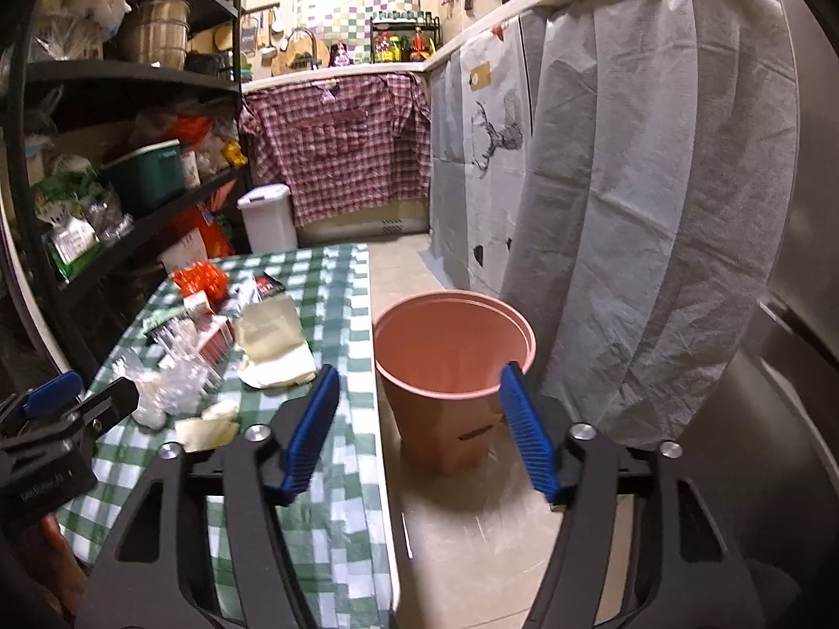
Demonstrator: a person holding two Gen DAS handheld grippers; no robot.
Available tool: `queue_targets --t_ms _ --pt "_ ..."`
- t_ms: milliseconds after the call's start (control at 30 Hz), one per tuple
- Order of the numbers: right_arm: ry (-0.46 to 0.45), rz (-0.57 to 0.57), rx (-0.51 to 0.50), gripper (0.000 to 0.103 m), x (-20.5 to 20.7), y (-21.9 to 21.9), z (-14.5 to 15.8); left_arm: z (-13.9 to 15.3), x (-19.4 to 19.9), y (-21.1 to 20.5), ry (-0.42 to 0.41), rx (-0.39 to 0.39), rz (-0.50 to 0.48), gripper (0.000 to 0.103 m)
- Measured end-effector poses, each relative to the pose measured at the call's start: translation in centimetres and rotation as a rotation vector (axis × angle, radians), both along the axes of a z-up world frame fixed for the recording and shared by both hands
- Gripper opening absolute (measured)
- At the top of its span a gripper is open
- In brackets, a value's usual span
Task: Collect trash
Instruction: 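Move left tool toward green card packet while right tool approaches white paper napkin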
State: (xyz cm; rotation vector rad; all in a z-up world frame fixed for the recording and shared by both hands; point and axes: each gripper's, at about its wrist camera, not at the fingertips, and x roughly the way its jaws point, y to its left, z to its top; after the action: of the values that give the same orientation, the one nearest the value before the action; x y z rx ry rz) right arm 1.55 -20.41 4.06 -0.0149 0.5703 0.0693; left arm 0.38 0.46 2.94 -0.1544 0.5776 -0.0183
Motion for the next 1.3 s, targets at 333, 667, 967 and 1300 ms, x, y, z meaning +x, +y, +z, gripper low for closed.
queue_targets --t_ms 333,667,967,1300 --pt "-0.081 0.142 0.017 0.045 3.8 4.0 5.9 6.3 5.0 4.8 -0.076 0.103 0.001 0.072" --pt "-0.074 0.326 0.049 0.018 12.4 9.4 4.9 6.4 12.2 13.2 -0.116 0.158 0.094 0.049" --pt "0.085 0.324 0.141 0.020 18.2 10.8 -2.4 3.0 14.5 18.9 -0.049 0.123 0.169 0.027" --pt "0.214 0.351 0.167 0.026 21.6 13.5 -7.0 -0.6 17.8 21.8 0.049 0.074 0.176 0.021"
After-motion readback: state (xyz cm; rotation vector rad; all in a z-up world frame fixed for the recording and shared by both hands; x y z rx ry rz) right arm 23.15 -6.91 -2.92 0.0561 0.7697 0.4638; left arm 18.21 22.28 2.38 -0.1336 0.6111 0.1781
